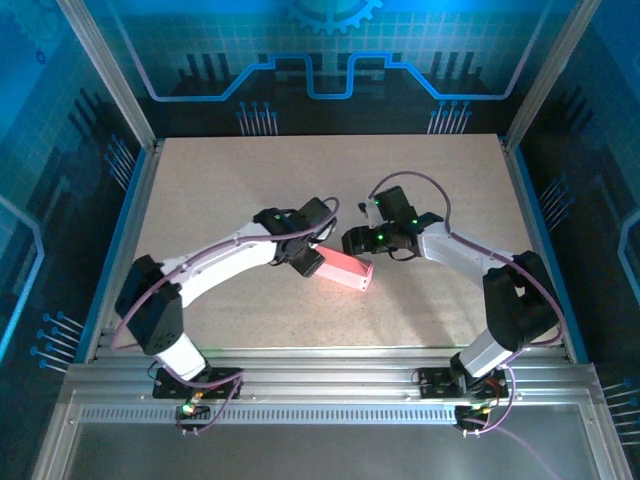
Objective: Fold the paper box
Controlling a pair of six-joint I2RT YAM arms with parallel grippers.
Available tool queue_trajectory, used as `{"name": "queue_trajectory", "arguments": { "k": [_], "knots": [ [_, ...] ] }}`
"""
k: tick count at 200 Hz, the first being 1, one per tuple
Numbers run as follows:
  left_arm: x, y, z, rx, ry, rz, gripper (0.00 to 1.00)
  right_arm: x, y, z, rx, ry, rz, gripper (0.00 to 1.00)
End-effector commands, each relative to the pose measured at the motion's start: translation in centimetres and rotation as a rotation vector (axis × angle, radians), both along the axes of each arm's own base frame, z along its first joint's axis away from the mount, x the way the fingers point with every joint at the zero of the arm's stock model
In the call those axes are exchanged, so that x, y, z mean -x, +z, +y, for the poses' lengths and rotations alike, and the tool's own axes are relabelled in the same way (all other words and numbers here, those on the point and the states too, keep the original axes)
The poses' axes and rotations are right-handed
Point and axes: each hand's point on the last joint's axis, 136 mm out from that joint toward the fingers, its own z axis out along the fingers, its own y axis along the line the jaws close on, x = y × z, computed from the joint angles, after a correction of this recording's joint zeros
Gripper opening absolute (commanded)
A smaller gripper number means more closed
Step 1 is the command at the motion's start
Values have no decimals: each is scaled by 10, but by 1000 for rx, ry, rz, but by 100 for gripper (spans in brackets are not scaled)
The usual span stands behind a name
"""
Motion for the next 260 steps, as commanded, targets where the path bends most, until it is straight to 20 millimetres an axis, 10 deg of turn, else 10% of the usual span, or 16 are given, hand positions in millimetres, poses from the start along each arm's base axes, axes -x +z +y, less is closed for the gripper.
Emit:
{"name": "queue_trajectory", "arguments": {
  "k": [1, 80, 260],
  "knots": [
    [-5, 24, -11, 161, -111, -82, 71, 4, -5, 4, 11, 25, 19, 71],
    [-9, 33, -8, 518, -419, -297, 67, 5, -5, 3, 9, 31, 23, 71],
    [-33, 10, -21, 511, -677, -237, 32, 6, -4, 4, 4, 40, 22, 71]
  ]
}}
